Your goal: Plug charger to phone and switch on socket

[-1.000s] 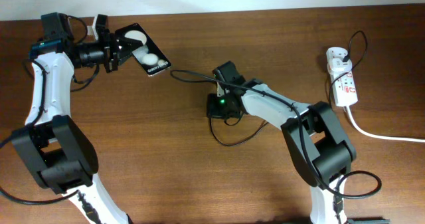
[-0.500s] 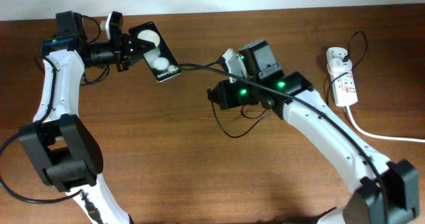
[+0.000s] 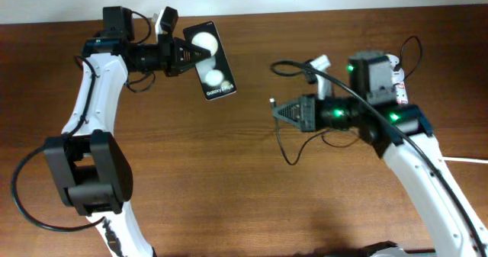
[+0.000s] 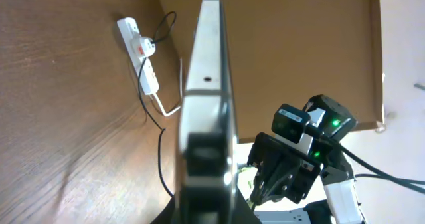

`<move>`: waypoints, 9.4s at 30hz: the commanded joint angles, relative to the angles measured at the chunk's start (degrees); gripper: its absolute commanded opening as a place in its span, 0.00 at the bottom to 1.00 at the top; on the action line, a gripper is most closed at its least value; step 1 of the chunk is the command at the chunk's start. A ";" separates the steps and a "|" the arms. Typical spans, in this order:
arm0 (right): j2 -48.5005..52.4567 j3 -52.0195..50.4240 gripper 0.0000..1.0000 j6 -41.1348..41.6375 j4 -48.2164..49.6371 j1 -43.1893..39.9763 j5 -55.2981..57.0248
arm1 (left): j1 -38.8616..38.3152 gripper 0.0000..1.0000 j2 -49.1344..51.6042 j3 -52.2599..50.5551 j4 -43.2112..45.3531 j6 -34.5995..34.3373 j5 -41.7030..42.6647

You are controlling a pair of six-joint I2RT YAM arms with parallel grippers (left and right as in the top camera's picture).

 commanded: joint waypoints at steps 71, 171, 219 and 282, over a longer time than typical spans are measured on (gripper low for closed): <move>2.69 -20.55 0.04 30.71 51.30 4.61 -8.39 | -9.29 0.00 -1.20 0.70 12.31 -19.04 5.66; 2.71 -20.55 0.04 30.36 49.44 1.99 -4.70 | -11.93 0.00 -1.20 0.70 14.71 -16.87 4.24; 2.80 -20.52 0.04 32.48 58.45 1.99 -1.90 | -13.81 0.00 -1.22 0.70 17.53 -15.17 5.53; 2.80 -20.55 0.99 18.16 24.92 2.21 8.79 | -11.37 0.21 16.28 0.68 -5.79 2.82 -38.56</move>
